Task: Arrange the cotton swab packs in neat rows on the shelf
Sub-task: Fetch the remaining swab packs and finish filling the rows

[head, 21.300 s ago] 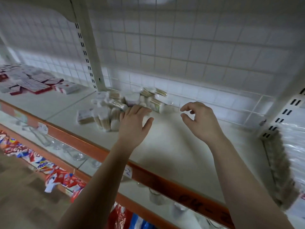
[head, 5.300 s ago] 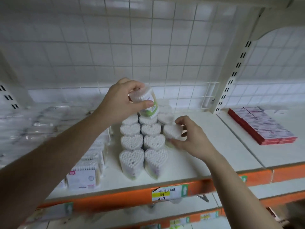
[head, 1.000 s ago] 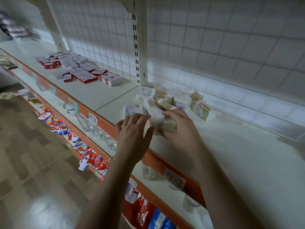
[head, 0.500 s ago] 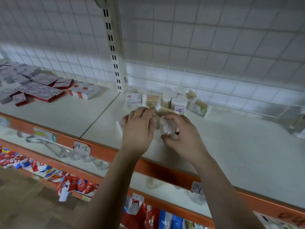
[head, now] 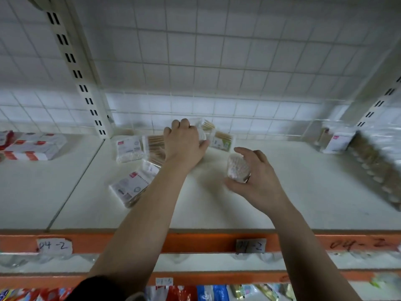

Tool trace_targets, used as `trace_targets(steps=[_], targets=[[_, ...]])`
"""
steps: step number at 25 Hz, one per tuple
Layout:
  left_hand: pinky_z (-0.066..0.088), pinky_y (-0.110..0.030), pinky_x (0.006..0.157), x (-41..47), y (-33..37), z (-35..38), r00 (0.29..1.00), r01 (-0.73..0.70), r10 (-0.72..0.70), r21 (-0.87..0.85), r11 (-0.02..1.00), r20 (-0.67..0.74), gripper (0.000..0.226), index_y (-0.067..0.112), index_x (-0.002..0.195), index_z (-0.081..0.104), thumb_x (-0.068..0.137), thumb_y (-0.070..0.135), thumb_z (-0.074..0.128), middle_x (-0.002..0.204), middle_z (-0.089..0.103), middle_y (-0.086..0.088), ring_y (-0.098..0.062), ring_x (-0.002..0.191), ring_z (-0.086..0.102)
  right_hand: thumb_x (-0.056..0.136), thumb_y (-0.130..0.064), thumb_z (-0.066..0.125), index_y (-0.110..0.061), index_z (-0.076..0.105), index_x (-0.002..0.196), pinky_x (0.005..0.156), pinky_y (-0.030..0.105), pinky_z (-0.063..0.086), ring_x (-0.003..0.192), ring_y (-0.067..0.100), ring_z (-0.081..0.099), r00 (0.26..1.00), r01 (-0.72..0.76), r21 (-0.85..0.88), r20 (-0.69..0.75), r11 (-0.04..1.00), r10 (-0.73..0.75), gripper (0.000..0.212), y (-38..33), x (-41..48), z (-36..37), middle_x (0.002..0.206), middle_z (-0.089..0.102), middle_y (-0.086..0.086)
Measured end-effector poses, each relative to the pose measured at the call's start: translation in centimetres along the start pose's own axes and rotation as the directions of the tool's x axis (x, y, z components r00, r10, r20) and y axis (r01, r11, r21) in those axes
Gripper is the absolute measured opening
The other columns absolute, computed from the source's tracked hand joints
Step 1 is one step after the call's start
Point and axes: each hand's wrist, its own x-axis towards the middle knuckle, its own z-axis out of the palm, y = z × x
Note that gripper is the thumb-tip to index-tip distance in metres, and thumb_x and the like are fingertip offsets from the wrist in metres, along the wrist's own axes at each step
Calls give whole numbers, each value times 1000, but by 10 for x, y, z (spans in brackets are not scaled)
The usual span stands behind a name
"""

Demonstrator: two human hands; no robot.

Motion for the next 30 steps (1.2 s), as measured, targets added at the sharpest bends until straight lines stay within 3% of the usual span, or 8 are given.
trace_targets(steps=[4,10,16,22,26,28,30], targets=[[33,-41,92,8,7,3,999,38,-37,35,999,-8,61,12,118,61,85,62,48,120,53,-7,-28,114,42,69,-31,79,-27,42,136,80,18,37,97,6,45,998,-39,-37,-60,999,37,76,9,-4,-7,112,42,-6],[29,-39,87,4,9,-2,998,-67,67,33,997,-15,48,20,118,60,83,52,52,115,56,-3,-26,110,42,63,-42,83,-33,51,118,68,4,32,91,11,50,987,-97,-15,-130,995,95,64,16,-9,-5,108,43,-5],[27,-38,83,-3,10,-4,992,-126,126,-6,992,-23,43,24,118,60,84,48,52,110,58,-1,-25,104,47,58,-37,88,-27,43,119,68,12,35,92,11,49,992,-105,10,-72,994,105,76,21,-13,-11,119,41,-10],[26,-37,85,-18,10,-5,977,-196,180,-145,970,-113,56,26,123,60,79,56,43,113,58,0,-25,102,53,70,-27,79,-31,42,127,67,5,37,88,10,57,999,-29,-29,-36,999,28,68,27,-17,-14,120,48,-10],[38,-35,90,-35,11,-10,961,-267,206,-419,868,-186,66,19,121,61,72,57,39,118,55,0,-22,104,57,66,-36,81,-37,48,118,67,9,42,85,5,54,997,-23,-2,-71,1000,23,62,28,-20,-18,107,46,-6],[42,-28,92,-45,17,-14,955,-292,212,-516,805,-209,63,15,122,61,75,53,45,121,53,0,-19,107,55,65,-36,81,-33,50,115,66,10,42,87,2,53,994,-27,3,-109,1000,27,59,31,-22,-24,108,45,-7],[34,-15,91,-56,29,-16,937,-342,242,-517,785,-252,58,13,121,61,78,50,49,120,53,-1,-13,108,51,65,-35,81,-28,51,114,66,10,41,89,-2,51,985,-28,30,-168,999,32,58,36,-25,-33,110,44,-10]])
